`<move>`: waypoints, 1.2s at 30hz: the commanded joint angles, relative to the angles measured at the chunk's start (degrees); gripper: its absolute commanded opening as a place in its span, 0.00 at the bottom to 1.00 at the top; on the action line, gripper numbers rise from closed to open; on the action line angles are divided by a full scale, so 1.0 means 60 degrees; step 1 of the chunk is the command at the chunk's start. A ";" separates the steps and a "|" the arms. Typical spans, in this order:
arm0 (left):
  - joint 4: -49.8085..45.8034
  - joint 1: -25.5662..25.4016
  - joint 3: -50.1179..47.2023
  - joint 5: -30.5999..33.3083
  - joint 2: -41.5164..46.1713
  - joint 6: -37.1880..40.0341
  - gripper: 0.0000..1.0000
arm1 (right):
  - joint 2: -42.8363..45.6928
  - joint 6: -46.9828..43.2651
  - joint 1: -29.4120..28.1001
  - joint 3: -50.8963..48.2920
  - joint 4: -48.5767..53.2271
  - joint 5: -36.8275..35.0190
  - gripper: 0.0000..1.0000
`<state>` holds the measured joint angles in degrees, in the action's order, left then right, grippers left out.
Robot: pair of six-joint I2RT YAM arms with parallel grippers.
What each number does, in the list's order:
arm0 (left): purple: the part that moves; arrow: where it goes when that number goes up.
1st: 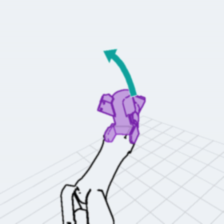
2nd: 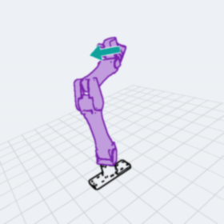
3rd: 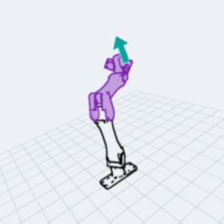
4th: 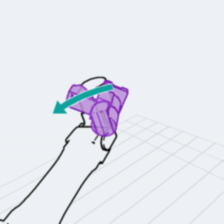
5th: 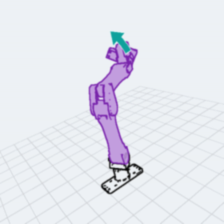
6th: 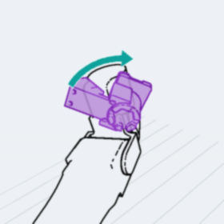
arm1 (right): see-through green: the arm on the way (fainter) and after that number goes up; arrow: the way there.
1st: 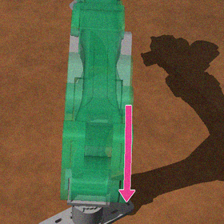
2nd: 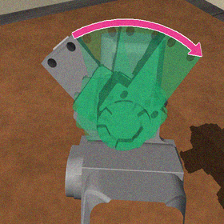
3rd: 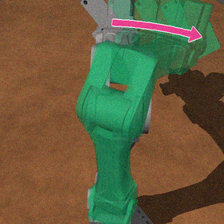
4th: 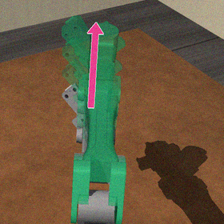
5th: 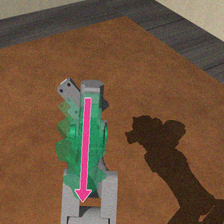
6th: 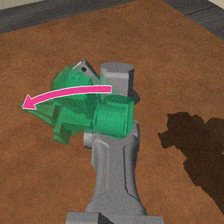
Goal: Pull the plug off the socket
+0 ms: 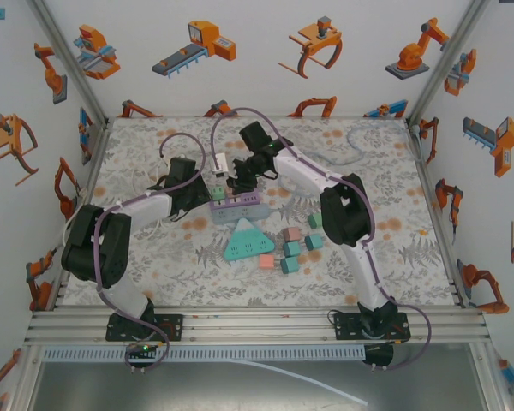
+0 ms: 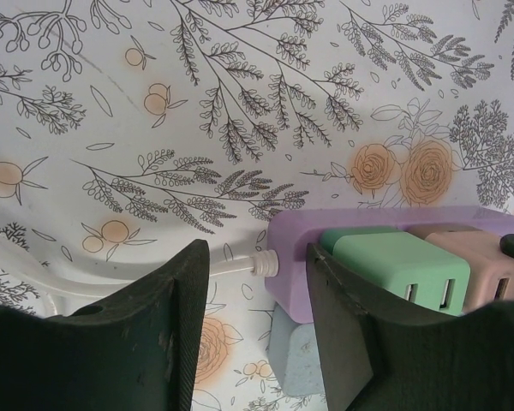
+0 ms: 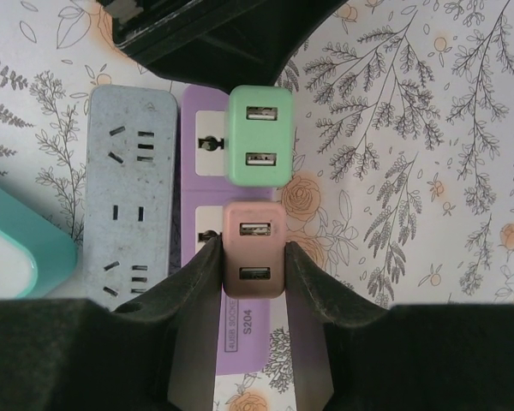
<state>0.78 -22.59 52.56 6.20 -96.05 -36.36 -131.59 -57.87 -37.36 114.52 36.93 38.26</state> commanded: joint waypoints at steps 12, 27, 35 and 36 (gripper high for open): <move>-0.1367 -0.0245 -0.0439 0.0186 -0.0647 0.0541 0.49 | 0.0207 0.1031 0.0080 0.0371 -0.0397 0.1199 0.00; -0.1743 -0.0424 -0.0511 0.0293 -0.0997 0.0903 0.49 | 0.1319 0.1402 0.0544 -0.1851 -0.2961 0.1611 0.00; -0.1696 -0.0392 -0.0624 0.0612 -0.1053 0.0858 0.49 | 0.1737 0.1207 0.0644 -0.2324 -0.3054 0.1680 0.00; -0.1755 -0.0374 -0.0616 0.0673 -0.1070 0.0854 0.49 | 0.1773 0.1355 0.0681 -0.2389 -0.3150 0.1777 0.00</move>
<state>2.46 -24.03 52.82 8.21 -97.21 -34.06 -125.43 -50.33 -33.95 100.49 21.50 45.69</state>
